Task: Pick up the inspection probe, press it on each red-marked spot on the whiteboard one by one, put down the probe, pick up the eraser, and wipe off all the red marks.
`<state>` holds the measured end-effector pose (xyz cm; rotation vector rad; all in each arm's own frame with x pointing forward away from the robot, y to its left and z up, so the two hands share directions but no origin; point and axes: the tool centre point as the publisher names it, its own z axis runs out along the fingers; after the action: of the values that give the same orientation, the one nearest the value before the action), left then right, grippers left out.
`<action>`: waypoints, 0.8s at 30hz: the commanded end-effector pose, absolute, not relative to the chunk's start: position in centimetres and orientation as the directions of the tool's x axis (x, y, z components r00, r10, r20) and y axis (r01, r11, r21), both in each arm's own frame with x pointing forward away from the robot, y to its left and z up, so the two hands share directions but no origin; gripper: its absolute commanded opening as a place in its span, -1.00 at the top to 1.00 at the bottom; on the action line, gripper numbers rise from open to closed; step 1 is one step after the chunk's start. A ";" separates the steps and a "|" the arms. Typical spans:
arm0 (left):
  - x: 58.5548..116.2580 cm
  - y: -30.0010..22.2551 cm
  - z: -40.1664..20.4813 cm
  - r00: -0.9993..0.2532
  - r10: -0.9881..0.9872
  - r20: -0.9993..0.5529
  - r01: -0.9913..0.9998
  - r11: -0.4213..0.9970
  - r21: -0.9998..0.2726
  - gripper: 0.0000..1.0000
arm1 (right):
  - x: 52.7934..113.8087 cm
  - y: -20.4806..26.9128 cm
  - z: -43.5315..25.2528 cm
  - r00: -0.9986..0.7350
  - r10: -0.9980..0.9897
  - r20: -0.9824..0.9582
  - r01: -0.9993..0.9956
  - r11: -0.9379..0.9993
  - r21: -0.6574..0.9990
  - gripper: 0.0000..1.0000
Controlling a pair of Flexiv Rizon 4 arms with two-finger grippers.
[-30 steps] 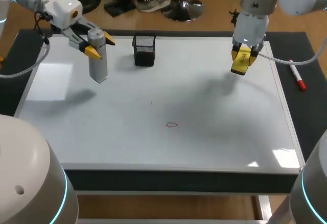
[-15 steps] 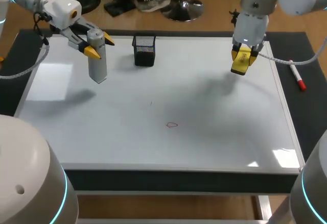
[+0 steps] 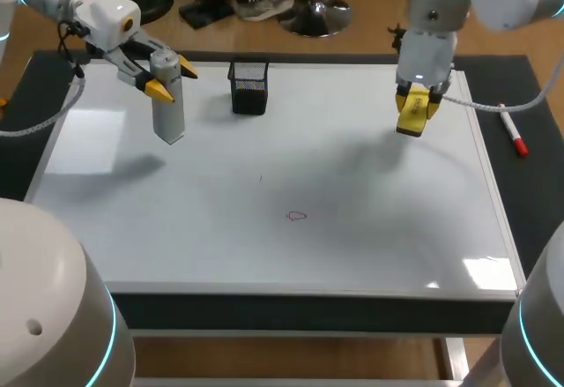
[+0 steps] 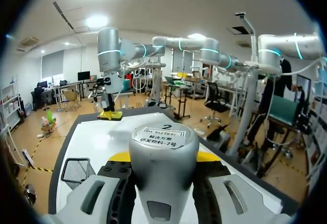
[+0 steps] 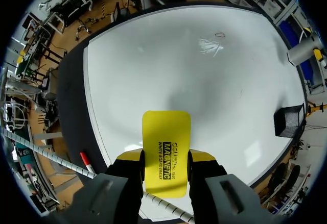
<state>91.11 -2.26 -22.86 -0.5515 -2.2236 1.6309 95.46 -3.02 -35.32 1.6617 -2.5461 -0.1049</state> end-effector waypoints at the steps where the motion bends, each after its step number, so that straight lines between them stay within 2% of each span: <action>1: 91.0 -2.3 -22.7 -0.873 0.487 0.035 0.115 0.275 -0.955 1.00 | 93.5 -1.3 -35.1 -0.381 -0.923 0.056 -0.919 0.385 0.089 1.00; 24: 91.0 -2.3 -22.7 -0.873 0.487 0.035 0.115 0.275 -0.955 1.00 | 83.1 10.3 -35.5 -0.283 -0.959 -0.008 -0.957 0.281 0.066 1.00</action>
<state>91.09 -2.26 -22.86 -0.5513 -2.2241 1.6311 83.75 9.28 -35.51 1.8476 -2.4694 -0.1577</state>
